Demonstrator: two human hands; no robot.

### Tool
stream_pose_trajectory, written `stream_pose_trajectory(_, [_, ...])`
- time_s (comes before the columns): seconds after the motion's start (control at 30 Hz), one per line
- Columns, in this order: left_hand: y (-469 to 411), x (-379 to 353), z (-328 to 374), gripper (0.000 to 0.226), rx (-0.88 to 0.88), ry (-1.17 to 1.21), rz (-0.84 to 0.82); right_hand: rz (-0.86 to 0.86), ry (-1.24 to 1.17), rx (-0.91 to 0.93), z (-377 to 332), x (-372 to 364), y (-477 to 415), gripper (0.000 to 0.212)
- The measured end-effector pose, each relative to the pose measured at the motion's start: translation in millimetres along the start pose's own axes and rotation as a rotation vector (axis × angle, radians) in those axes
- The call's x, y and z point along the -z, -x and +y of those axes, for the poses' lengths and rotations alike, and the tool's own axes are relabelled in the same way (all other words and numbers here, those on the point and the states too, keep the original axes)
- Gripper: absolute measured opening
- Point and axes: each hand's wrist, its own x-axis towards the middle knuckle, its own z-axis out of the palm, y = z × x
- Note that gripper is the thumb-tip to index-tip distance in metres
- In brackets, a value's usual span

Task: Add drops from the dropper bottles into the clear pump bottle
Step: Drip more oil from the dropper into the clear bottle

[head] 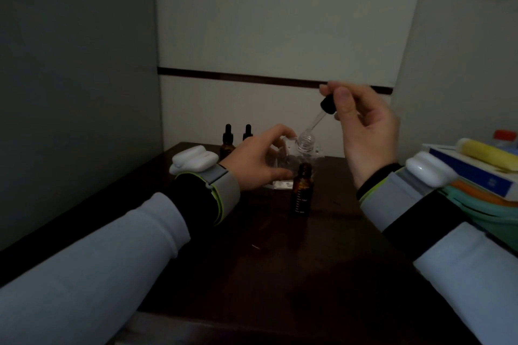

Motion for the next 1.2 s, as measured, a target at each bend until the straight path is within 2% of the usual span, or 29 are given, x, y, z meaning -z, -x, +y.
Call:
stream_pose_trajectory(0.17, [-0.7,0.4,-0.9,0.055,0.014,-0.007,-0.006,-0.235,0.142,-0.125,13.8,-3.4,9.3,0.012])
stream_pose_trajectory(0.23, [-0.5,0.8,-0.7,0.059,0.020,-0.006,-0.004,-0.280,0.209,-0.155,18.0,-4.1,10.9,0.008])
stream_pose_trajectory(0.37, [-0.3,0.7,-0.6,0.060,0.023,-0.004,-0.005,-0.260,0.261,-0.135,17.6,-4.4,9.4,0.012])
stream_pose_trajectory(0.7, [-1.0,0.8,-1.0,0.059,0.039,-0.005,-0.006,-0.253,0.203,-0.196,15.8,-5.0,10.8,0.011])
stream_pose_trajectory(1.2, [-0.7,1.0,-0.3,0.060,0.034,0.002,-0.005,-0.307,0.190,-0.206,9.7,-5.1,11.2,0.010])
